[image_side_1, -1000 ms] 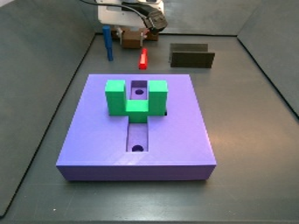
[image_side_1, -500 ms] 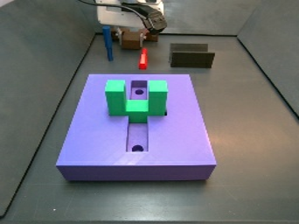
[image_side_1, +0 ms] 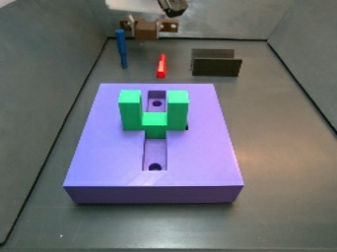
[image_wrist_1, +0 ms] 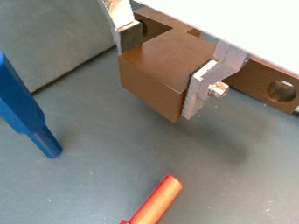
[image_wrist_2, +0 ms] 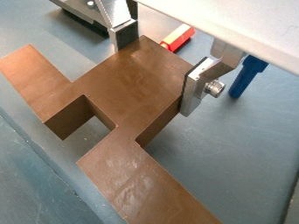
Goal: Pick up the brown object. Move up. Place the brown object on the fixture. Regrasp the brown object. Move to above the board. Insert the brown object.
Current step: Place the brown object on the fixture.
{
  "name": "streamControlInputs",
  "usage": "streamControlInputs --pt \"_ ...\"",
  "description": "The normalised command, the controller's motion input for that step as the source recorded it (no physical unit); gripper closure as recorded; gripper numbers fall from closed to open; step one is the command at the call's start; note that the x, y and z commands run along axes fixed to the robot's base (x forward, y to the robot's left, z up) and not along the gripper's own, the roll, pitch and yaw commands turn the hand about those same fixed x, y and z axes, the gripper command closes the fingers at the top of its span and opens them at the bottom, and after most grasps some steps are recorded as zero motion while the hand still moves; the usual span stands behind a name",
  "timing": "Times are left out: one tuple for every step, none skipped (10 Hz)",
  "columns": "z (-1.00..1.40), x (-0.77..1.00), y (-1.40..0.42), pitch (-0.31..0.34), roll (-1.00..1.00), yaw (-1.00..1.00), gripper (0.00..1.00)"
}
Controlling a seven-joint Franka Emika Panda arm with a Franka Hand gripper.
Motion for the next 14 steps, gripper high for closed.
streamControlInputs --pt "0.00 0.00 0.00 0.000 -0.01 0.00 1.00" --pt "0.09 0.66 0.07 0.269 -0.45 -0.33 1.00" --pt "0.00 0.98 0.00 0.163 -0.55 -0.17 1.00" --pt "0.00 1.00 0.00 0.077 -0.66 -0.16 1.00" --pt "0.00 1.00 0.00 0.071 -0.67 -0.16 1.00" --pt "0.00 1.00 -0.03 0.071 -0.70 -0.15 1.00" --pt "0.00 0.89 0.00 0.000 -0.87 -0.16 1.00" --pt "0.06 0.57 0.10 -0.223 -1.00 -0.11 1.00" --pt "0.00 0.78 0.00 -0.117 -1.00 -0.02 1.00" --pt "0.00 0.81 0.00 -0.080 -1.00 -0.01 1.00" --pt "0.00 0.81 0.00 -0.086 -1.00 -0.02 1.00" --pt "0.00 0.86 0.00 0.000 -0.95 -0.01 1.00" --pt "0.00 0.94 -0.11 0.000 -0.86 -0.05 1.00" --pt "0.02 0.87 -0.17 0.000 -0.79 -0.12 1.00"
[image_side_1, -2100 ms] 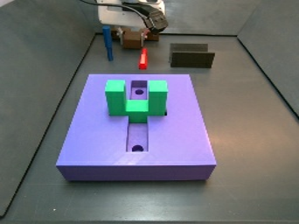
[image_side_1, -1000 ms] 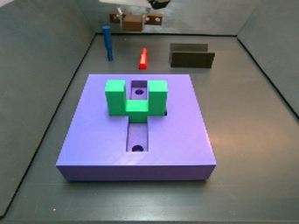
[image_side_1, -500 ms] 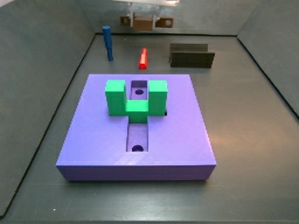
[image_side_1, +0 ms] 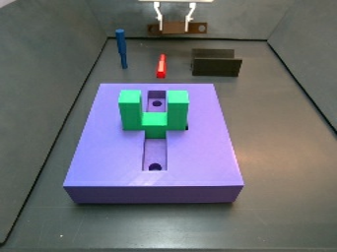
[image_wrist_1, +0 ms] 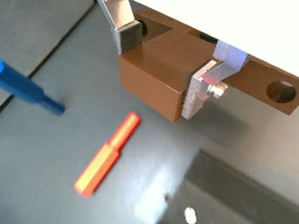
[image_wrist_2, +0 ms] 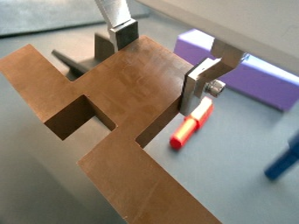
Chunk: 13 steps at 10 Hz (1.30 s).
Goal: Pick up the brown object. Move up. Place the brown object on the fixture. Regrasp the brown object. Move to above the board. Insert the brown object.
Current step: Place the brown object on the fixture.
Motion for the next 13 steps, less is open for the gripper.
streamControlInputs --pt "0.04 0.85 -0.20 0.000 -0.76 -0.13 1.00" --pt "0.05 0.87 -0.22 0.034 -0.75 -0.12 1.00" --pt "0.14 0.91 -0.19 0.086 -0.80 -0.12 1.00" --pt "0.19 0.93 -0.17 0.103 -0.84 -0.12 1.00" --pt "0.19 0.88 -0.16 0.069 -0.85 -0.14 1.00" --pt "0.22 0.88 -0.15 0.063 -0.87 -0.15 1.00" --pt "0.22 0.89 -0.16 0.071 -0.86 -0.14 1.00" --pt "0.16 0.93 -0.18 0.094 -0.81 -0.12 1.00" --pt "0.09 0.98 -0.21 0.120 -0.73 -0.09 1.00" --pt "0.02 0.98 -0.30 0.120 -0.58 -0.07 1.00" --pt "0.00 0.98 -0.37 0.137 -0.37 -0.03 1.00" --pt "0.00 0.96 -0.39 0.211 -0.17 0.00 1.00" --pt "0.00 0.93 -0.37 0.240 -0.10 0.00 1.00"
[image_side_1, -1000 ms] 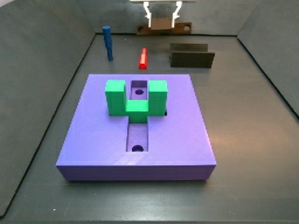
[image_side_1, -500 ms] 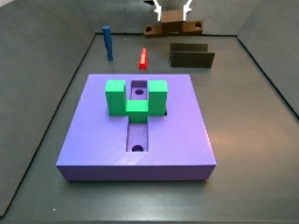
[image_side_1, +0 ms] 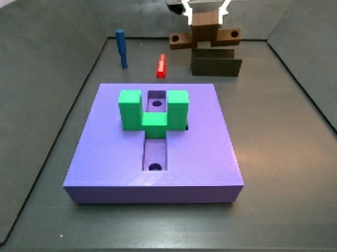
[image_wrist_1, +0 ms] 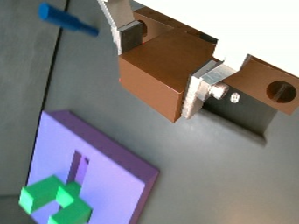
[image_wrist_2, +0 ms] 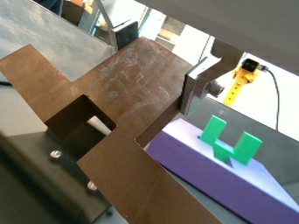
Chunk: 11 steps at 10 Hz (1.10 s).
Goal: Pick up the brown object. Move up. Place the brown object on the fixture. Regrasp the brown object. Move to above the board. Insert the brown object.
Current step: Place the brown object on the fixture.
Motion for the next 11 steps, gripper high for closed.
streamControlInputs --pt "0.00 0.83 -0.29 0.209 -0.03 0.00 1.00" --pt "-0.05 0.49 -0.11 0.103 0.00 0.11 1.00" --pt "-0.27 0.56 -0.01 0.046 0.01 0.10 1.00" --pt "-0.28 0.63 0.00 0.057 0.00 0.12 1.00" --pt "-0.23 0.69 -0.02 0.086 0.00 0.13 1.00" --pt "-0.19 0.69 -0.07 0.091 0.00 0.13 1.00" --pt "-0.15 0.63 -0.10 0.083 0.00 0.09 1.00" --pt "-0.09 0.32 -0.01 0.011 0.04 0.06 1.00" --pt "-0.22 0.02 0.00 0.000 0.23 0.01 1.00" --pt "-0.39 0.00 0.00 0.000 0.56 -0.06 1.00" --pt "-0.21 -0.09 0.00 0.000 0.41 -0.16 1.00"
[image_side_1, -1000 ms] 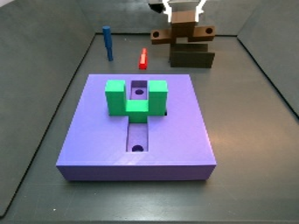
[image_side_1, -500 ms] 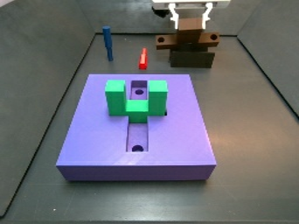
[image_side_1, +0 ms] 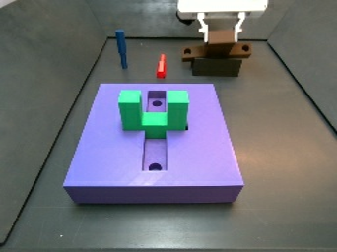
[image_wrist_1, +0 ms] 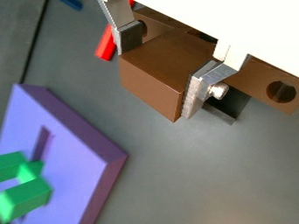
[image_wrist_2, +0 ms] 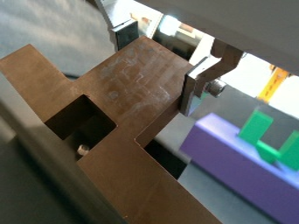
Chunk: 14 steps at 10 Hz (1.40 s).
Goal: Pick up the brown object. Move up. Place the brown object on the fixture. Regrasp the brown object. Move to above the board. Insert the brown object.
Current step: Place the brown object on the fixture, then regrasp the brown object.
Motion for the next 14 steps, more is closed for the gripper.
streamControlInputs --pt "-0.11 -0.13 0.00 0.000 0.32 -0.03 1.00" --pt "-0.10 -0.09 -0.01 0.000 0.30 -0.06 1.00" --pt "-0.04 -0.08 -0.02 0.000 0.19 0.00 1.00" --pt "0.00 0.00 0.00 0.000 0.00 0.00 1.00" --pt "0.00 0.00 0.00 0.000 0.00 0.00 0.00" --pt "0.00 0.00 0.00 0.000 0.09 0.00 0.00" --pt "0.07 0.00 -0.01 0.000 0.15 0.00 0.00" --pt "0.03 0.00 0.00 0.000 0.32 0.00 0.00" --pt "0.29 0.31 0.00 0.137 0.55 -0.07 0.00" --pt "0.61 0.29 0.00 0.129 0.73 -0.10 0.00" --pt "0.89 0.40 0.00 0.137 0.48 -0.09 0.00" --pt "0.94 0.37 -0.01 0.151 0.44 -0.07 0.00" --pt "0.85 0.31 -0.08 0.114 0.49 -0.05 0.00" --pt "0.38 0.57 -0.19 0.000 0.10 0.00 0.00"
